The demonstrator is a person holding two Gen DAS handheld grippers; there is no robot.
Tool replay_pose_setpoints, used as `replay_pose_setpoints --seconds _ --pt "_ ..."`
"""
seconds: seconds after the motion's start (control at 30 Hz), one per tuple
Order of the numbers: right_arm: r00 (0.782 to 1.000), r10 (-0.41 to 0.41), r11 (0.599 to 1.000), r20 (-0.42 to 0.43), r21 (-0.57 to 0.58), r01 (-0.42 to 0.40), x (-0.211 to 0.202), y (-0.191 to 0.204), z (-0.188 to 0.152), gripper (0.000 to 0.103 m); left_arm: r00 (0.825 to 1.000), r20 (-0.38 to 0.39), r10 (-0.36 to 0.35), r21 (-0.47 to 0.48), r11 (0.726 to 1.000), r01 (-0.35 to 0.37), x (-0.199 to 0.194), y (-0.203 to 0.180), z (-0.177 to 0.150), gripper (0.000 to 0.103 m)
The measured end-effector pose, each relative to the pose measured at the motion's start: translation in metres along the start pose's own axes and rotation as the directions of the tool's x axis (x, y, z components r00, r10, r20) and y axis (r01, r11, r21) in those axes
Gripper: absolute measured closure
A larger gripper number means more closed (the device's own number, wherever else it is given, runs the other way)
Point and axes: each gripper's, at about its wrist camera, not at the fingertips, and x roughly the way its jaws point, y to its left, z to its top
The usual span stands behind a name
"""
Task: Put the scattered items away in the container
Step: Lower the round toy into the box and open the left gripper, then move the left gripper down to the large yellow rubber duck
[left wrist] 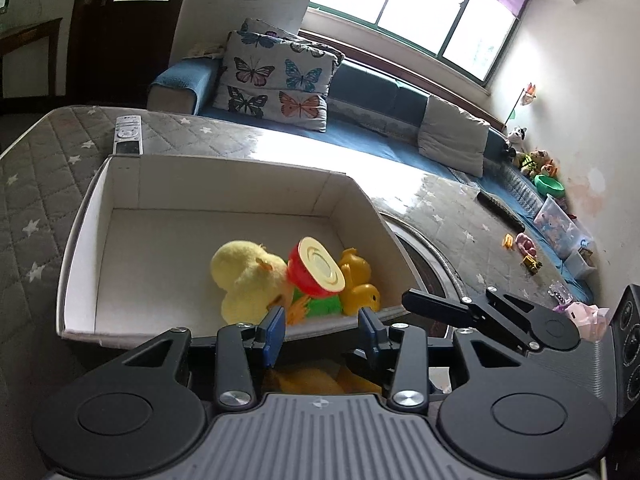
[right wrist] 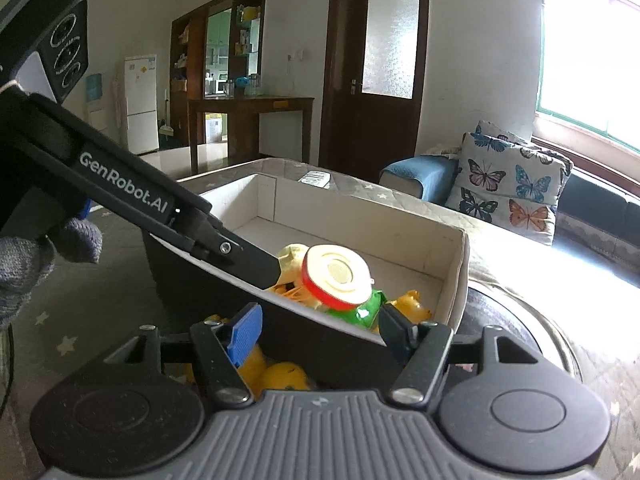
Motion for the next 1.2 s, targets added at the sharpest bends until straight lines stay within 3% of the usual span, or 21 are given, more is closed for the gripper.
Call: replay_pose_setpoints --seconds 0.63,0.9,1.2 --pt "0.999 0.025 0.998 -0.032 0.066 -0.023 -0.013 0.015 -0.023 0.031 0.996 -0.007 0.086 -0.019 0.996 -0.086 -0.013 -0.005 -0.04 0.06" --pt "0.998 0.03 0.995 -0.046 0.1 -0.025 -0.014 0.018 -0.036 0.027 0.984 -0.004 0.179 -0.044 0.983 -0.179 -0.014 -0.003 -0.057 0.061" --pt "0.997 0.036 0.993 -0.069 0.119 -0.027 -0.011 0.02 -0.046 0.027 0.975 -0.006 0.22 -0.082 0.972 -0.22 -0.015 0.007 -0.07 0.061"
